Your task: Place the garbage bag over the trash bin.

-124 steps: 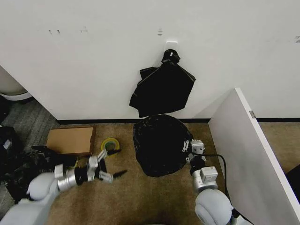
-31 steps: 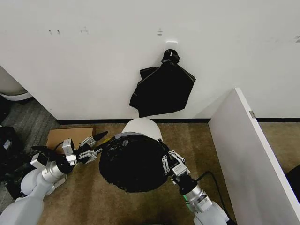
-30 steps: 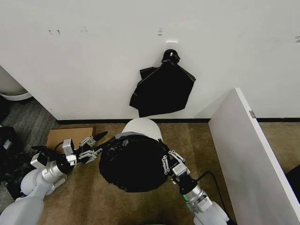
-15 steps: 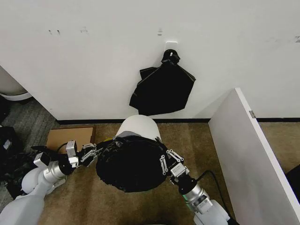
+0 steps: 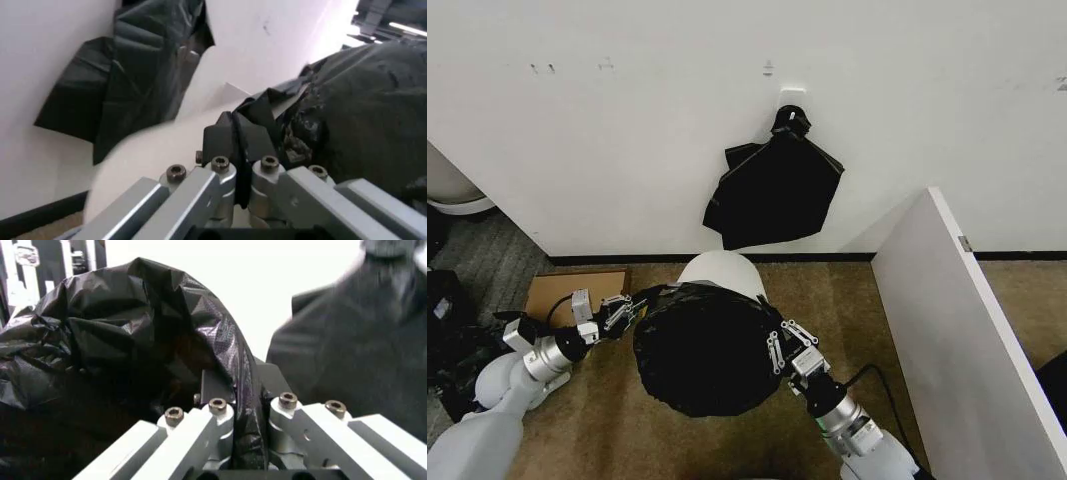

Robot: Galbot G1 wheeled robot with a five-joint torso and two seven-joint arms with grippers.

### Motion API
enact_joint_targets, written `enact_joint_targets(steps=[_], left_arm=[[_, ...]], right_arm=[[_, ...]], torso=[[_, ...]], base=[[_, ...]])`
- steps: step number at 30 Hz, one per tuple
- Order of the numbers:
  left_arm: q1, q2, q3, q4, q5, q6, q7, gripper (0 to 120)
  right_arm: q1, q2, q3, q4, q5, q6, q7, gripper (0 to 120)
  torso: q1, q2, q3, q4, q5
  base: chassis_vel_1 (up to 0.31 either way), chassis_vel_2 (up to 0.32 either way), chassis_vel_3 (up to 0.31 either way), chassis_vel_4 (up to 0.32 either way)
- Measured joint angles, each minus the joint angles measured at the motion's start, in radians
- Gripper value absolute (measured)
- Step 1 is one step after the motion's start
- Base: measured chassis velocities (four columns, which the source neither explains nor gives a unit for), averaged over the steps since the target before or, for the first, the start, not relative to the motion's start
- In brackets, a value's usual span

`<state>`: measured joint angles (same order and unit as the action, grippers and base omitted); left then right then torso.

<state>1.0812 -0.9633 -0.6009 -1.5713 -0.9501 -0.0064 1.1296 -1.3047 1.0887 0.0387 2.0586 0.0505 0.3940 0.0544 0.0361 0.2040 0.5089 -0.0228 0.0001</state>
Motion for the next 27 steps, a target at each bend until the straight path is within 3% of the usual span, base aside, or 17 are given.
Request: enact_joint_targets(steps=[4,6,11,13,15,16,18,27], left_arm=[[0.021,-0.011,0.006,0.009,0.001,-0.056,-0.036,3],[0.027,-0.015,0.006,0.010,0.007,-0.071,-0.054,6],[0.085,-0.055,0.007,-0.013,0.047,-0.168,-0.323,28],[0.092,-0.061,0.013,-0.019,0.051,-0.176,-0.356,31],[0.126,-0.080,0.016,-0.044,0.078,-0.192,-0.402,41],[0.145,-0.089,0.010,-0.055,0.093,-0.198,-0.405,41],[0.206,-0.118,-0.015,-0.086,0.131,-0.221,-0.394,52],[0.306,-0.210,-0.057,-0.125,0.153,-0.247,-0.321,86]], right_arm=[[-0.029,-0.016,-0.025,0.043,0.116,-0.190,0.104,1],[-0.029,-0.017,-0.025,0.046,0.127,-0.217,0.125,1],[0.004,-0.016,-0.019,0.058,0.219,-0.503,0.362,1],[0.007,-0.016,-0.014,0.064,0.229,-0.549,0.393,1],[0.016,-0.020,-0.001,0.078,0.258,-0.658,0.448,1],[0.024,-0.023,0.001,0.079,0.273,-0.685,0.455,1],[0.056,-0.029,0.002,0.076,0.340,-0.733,0.459,1],[0.141,-0.005,0.011,0.060,0.667,-0.802,0.462,1]], torso=[[0.000,0.000,0.000,-0.0003,0.0000],[0.000,0.000,0.000,-0.0002,0.0000],[0.000,0.000,0.000,0.0003,0.0003],[0.000,0.000,0.000,0.0005,0.0003],[0.000,0.000,0.000,-0.0015,-0.0005],[0.000,0.000,0.000,-0.0013,-0.0003],[0.000,0.000,0.000,0.0003,0.0002],[0.000,0.000,0.000,-0.0003,-0.0001]], base=[[0.000,0.000,0.000,0.000],[0.000,0.000,0.000,0.000],[0.000,0.000,0.000,0.000],[0.000,0.000,0.000,0.000],[0.000,0.000,0.000,0.000],[0.000,0.000,0.000,0.000],[0.000,0.000,0.000,0.000],[0.000,0.000,0.000,0.000]])
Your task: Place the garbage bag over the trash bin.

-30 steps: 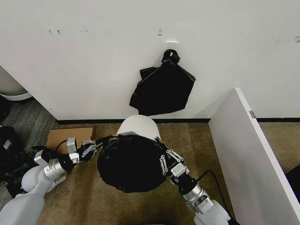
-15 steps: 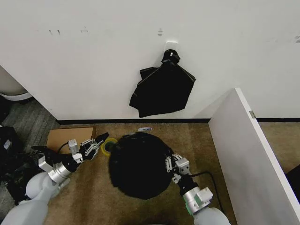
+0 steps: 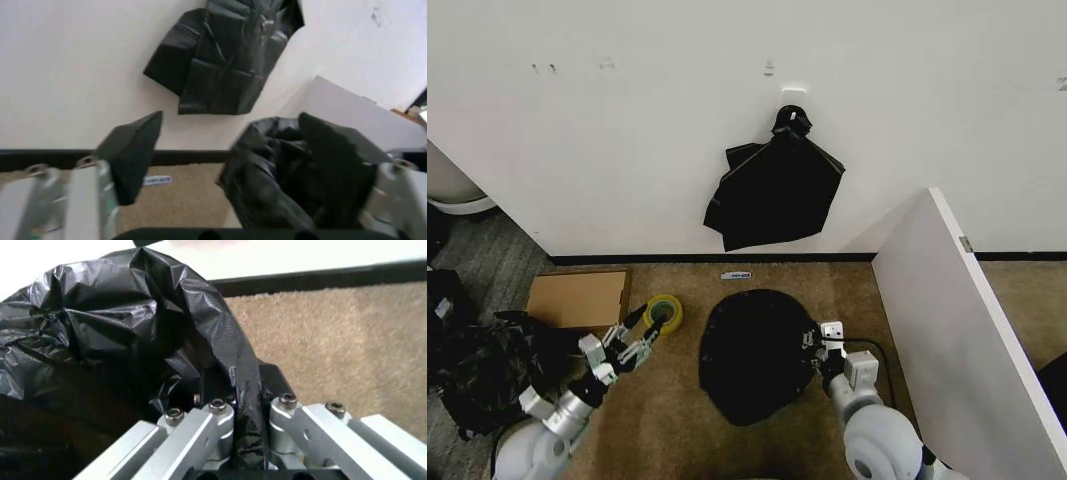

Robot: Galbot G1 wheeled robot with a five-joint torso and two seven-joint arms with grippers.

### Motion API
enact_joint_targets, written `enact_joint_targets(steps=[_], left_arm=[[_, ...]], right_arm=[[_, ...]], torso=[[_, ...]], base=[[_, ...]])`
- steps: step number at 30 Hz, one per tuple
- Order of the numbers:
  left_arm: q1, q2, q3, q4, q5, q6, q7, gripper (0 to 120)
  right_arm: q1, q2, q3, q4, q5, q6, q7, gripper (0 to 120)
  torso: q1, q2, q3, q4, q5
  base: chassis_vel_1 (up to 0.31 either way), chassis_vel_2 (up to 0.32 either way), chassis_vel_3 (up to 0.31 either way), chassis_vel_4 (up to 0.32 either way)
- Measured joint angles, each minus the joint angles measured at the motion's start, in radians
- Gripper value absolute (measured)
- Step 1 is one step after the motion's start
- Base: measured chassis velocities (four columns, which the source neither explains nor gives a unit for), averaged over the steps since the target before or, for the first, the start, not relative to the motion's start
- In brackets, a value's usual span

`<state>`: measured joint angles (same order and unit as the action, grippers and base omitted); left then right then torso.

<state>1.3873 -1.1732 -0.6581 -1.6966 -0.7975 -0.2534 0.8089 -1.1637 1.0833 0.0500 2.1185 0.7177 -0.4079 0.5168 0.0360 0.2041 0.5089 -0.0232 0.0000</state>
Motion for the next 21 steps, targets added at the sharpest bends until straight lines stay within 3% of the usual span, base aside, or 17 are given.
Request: enact_joint_targets(steps=[6,14,21], left_arm=[[0.018,-0.039,-0.001,0.001,0.016,-0.008,0.066,100],[0.025,-0.069,-0.003,-0.021,0.020,-0.008,0.094,100],[0.038,-0.073,-0.016,-0.034,0.008,-0.010,0.104,100]], right_arm=[[0.017,0.012,0.004,-0.060,0.017,0.029,-0.008,1],[0.023,0.041,0.005,-0.132,0.107,0.128,-0.054,1],[0.013,0.049,-0.007,-0.189,0.040,0.199,-0.118,1]], torso=[[0.000,0.000,0.000,0.0000,0.0000],[0.000,0.000,0.000,0.0001,0.0001],[0.000,0.000,0.000,0.0000,0.0000]], base=[[0.000,0.000,0.000,0.000],[0.000,0.000,0.000,0.000],[0.000,0.000,0.000,0.000]])
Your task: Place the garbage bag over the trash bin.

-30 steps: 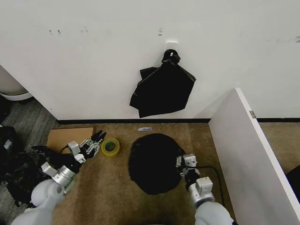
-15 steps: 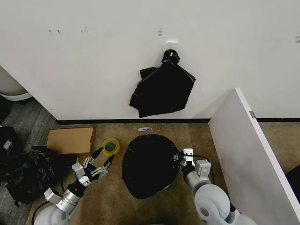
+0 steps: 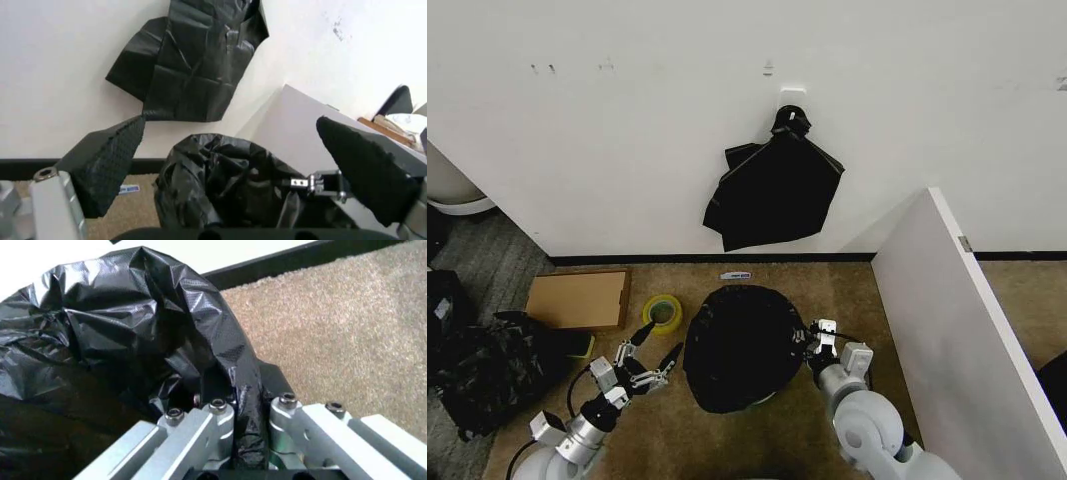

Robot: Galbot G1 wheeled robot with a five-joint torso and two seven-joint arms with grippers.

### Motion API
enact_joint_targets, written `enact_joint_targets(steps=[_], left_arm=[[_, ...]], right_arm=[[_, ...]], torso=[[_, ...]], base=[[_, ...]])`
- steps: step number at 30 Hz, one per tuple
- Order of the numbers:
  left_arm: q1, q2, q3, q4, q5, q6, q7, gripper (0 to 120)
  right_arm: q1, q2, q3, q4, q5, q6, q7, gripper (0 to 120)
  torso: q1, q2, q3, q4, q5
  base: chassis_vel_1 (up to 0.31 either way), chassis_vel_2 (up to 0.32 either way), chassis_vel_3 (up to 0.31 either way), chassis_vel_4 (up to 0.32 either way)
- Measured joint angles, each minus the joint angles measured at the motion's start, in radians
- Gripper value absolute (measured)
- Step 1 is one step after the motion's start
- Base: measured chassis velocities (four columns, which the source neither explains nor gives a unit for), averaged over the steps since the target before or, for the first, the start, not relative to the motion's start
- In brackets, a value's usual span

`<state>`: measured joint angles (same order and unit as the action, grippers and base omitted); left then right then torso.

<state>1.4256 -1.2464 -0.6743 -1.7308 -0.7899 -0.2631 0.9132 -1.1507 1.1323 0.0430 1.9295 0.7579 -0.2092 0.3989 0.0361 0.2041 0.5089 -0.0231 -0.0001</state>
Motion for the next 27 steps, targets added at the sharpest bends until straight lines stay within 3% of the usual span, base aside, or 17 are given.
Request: enact_joint_targets(steps=[8,17,19,25,27], left_arm=[[0.002,0.003,-0.011,-0.003,-0.013,0.000,0.014,100],[0.000,0.005,-0.012,-0.005,-0.016,0.001,0.021,100],[-0.001,0.005,-0.012,-0.006,-0.016,0.001,0.021,100],[-0.008,0.012,-0.018,-0.013,-0.020,0.006,0.021,100],[-0.009,0.013,-0.020,-0.014,-0.021,0.007,0.021,100]], right_arm=[[-0.017,0.002,-0.011,-0.024,-0.039,0.038,-0.033,1],[-0.035,-0.005,-0.003,0.000,-0.029,0.023,-0.042,36],[-0.036,-0.005,-0.003,0.001,-0.029,0.022,-0.045,38],[-0.054,-0.031,0.007,0.028,-0.051,0.027,-0.082,66],[-0.058,-0.037,0.008,0.033,-0.059,0.035,-0.089,69]], torso=[[0.000,0.000,0.000,0.0001,-0.0001],[0.000,0.000,0.000,0.0003,0.0002],[0.000,0.000,0.000,0.0003,0.0002],[0.000,0.000,0.000,0.0002,0.0001],[0.000,0.000,0.000,0.0002,0.0001]], base=[[0.000,0.000,0.000,0.000],[0.000,0.000,0.000,0.000],[0.000,0.000,0.000,0.000],[0.000,0.000,0.000,0.000],[0.000,0.000,0.000,0.000]])
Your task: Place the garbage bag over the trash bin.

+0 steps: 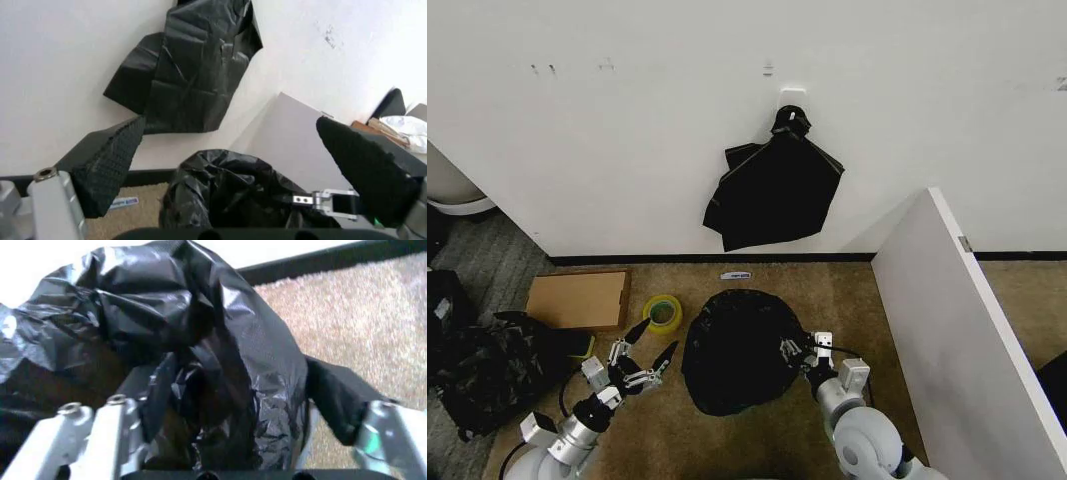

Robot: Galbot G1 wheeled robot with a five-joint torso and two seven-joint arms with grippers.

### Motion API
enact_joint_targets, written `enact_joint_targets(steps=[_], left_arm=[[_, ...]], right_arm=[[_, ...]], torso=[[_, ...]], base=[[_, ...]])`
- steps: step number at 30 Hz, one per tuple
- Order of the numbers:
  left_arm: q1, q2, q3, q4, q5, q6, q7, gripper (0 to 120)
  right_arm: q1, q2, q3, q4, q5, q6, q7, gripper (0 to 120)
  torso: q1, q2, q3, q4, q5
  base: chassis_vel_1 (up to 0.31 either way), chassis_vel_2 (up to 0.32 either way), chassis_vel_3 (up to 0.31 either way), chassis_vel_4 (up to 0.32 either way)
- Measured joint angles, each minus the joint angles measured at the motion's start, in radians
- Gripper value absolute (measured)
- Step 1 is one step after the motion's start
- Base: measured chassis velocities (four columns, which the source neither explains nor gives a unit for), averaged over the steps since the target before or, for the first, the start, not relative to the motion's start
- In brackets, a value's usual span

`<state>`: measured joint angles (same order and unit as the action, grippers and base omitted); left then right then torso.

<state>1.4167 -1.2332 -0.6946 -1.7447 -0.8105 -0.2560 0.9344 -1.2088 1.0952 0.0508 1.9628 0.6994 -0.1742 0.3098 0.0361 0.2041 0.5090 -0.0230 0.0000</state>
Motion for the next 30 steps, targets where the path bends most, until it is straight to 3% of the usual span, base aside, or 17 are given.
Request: enact_joint_targets(steps=[4,6,8,14,17,18,21,22,25,27,30], left_arm=[[-0.002,0.003,-0.007,-0.001,-0.005,0.001,0.000,100],[-0.002,0.003,-0.007,-0.002,-0.005,0.001,0.000,100],[-0.002,0.002,-0.007,-0.004,-0.005,0.002,-0.001,100],[0.005,-0.005,0.000,-0.035,-0.011,0.004,-0.036,100],[0.013,-0.015,0.028,-0.082,-0.013,-0.013,-0.172,100],[0.016,-0.022,0.050,-0.118,-0.002,-0.039,-0.274,100],[0.038,-0.040,0.107,-0.204,0.137,-0.104,-0.555,100],[0.038,-0.040,0.107,-0.204,0.137,-0.104,-0.555,100],[0.068,-0.073,0.165,-0.271,0.347,-0.215,-0.873,100],[0.084,-0.091,0.176,-0.297,0.411,-0.252,-0.957,100],[0.111,-0.108,0.176,-0.323,0.447,-0.272,-0.994,100]], right_arm=[[-0.017,-0.015,0.005,0.005,-0.090,0.083,-0.035,87],[-0.018,-0.015,0.008,0.001,-0.119,0.111,-0.042,88],[-0.019,-0.015,0.014,-0.005,-0.176,0.153,-0.054,98],[-0.027,-0.001,0.023,0.000,-0.278,0.231,-0.036,100],[-0.044,0.013,0.045,0.000,-0.385,0.345,-0.046,100],[-0.049,0.020,0.062,0.000,-0.427,0.397,-0.057,100],[-0.047,0.031,0.110,0.000,-0.493,0.500,-0.075,100],[-0.047,0.031,0.110,0.000,-0.493,0.500,-0.075,100],[-0.043,0.039,0.173,0.013,-0.519,0.597,-0.123,100],[-0.056,0.045,0.204,0.031,-0.518,0.617,-0.149,100],[-0.080,0.059,0.235,0.048,-0.518,0.620,-0.172,100]], torso=[[0.000,0.000,0.000,-0.0001,0.0000],[0.000,0.000,0.000,-0.0001,0.0000],[0.000,0.000,0.000,-0.0001,0.0000],[0.000,0.000,0.000,0.0001,0.0001],[0.000,0.000,0.000,0.0000,0.0000],[0.000,0.000,0.000,-0.0001,0.0001],[0.000,0.000,0.000,-0.0003,0.0002],[0.000,0.000,0.000,-0.0003,0.0002],[0.000,0.000,0.000,0.0003,0.0001],[0.000,0.000,0.000,0.0000,-0.0001],[0.000,0.000,0.000,0.0000,0.0002]], base=[[0.000,0.000,0.000,0.000],[0.000,0.000,0.000,0.000],[0.000,0.000,0.000,0.000],[0.000,0.000,0.000,0.000],[0.000,0.000,0.000,0.000],[0.000,0.000,0.000,0.000],[0.000,0.000,0.000,0.000],[0.000,0.000,0.000,0.000],[0.000,0.000,0.000,0.000],[0.000,0.000,0.000,0.000],[0.000,0.000,0.000,0.000]])
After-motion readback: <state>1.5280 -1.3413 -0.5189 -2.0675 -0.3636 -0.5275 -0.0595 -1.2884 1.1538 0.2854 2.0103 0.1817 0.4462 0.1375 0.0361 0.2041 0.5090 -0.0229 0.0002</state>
